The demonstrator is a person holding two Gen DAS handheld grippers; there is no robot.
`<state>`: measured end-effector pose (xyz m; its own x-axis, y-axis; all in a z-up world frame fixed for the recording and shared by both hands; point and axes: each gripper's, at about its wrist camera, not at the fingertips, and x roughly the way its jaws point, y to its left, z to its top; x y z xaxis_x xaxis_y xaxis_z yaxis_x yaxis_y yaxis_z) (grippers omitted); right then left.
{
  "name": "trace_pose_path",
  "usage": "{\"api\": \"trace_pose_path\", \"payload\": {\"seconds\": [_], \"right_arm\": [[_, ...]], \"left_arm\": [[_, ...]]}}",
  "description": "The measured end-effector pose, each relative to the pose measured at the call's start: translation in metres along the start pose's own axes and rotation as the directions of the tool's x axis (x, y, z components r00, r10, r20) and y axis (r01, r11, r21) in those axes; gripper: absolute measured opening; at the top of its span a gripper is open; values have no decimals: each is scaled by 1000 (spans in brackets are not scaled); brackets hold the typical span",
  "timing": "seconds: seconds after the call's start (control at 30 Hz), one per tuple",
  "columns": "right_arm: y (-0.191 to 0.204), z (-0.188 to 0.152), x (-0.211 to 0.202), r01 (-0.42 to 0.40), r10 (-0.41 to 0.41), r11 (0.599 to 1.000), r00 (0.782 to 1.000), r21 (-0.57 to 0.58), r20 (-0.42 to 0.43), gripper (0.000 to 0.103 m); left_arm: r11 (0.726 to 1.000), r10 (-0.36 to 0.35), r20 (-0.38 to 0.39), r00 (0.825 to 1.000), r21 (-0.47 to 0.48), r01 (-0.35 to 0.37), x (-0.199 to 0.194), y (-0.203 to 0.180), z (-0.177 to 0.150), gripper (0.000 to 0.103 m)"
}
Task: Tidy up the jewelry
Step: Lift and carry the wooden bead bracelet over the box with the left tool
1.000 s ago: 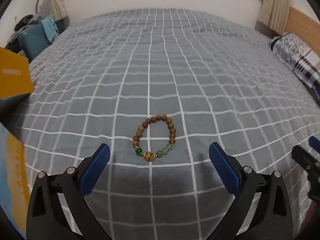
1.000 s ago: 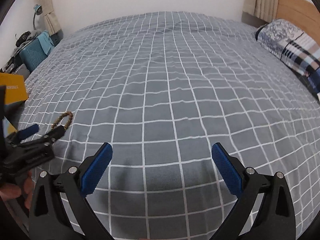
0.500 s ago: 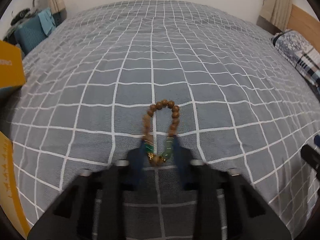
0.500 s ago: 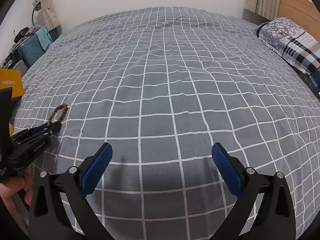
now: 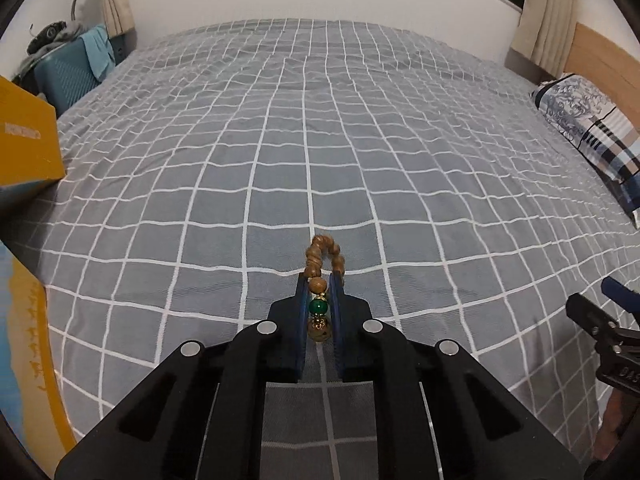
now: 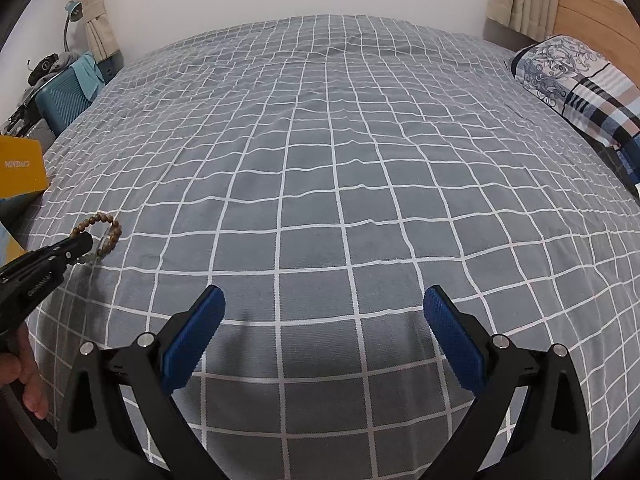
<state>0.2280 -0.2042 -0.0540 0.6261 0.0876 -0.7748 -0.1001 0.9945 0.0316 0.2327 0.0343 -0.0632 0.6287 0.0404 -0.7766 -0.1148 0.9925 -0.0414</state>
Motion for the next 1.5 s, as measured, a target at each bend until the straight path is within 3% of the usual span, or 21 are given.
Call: {"api": "trace_pose_path", "payload": {"seconds": [0.57,1.03,1.23,1.5], "right_arm": [[5,0,-11,-10,10,1000,1000,-2,21,95],[23,7,-41,-27,28,999,999,-26,47,95],[35,15,-66,-54,55,998,997,-10,55,95],[93,16,-117,-111,118,991,988,-70,97,95]], "left_arm": [[1000,-26,48,999,14,25,-36,-12,-2,9],[1000,-8,17,1000,-2,8,-62,-4,-12,9],[1000,9,23,1000,-14,-9,-95,13,-10,9],[998,42,74,996,-52,-38,-159,53,-3,9]]}}
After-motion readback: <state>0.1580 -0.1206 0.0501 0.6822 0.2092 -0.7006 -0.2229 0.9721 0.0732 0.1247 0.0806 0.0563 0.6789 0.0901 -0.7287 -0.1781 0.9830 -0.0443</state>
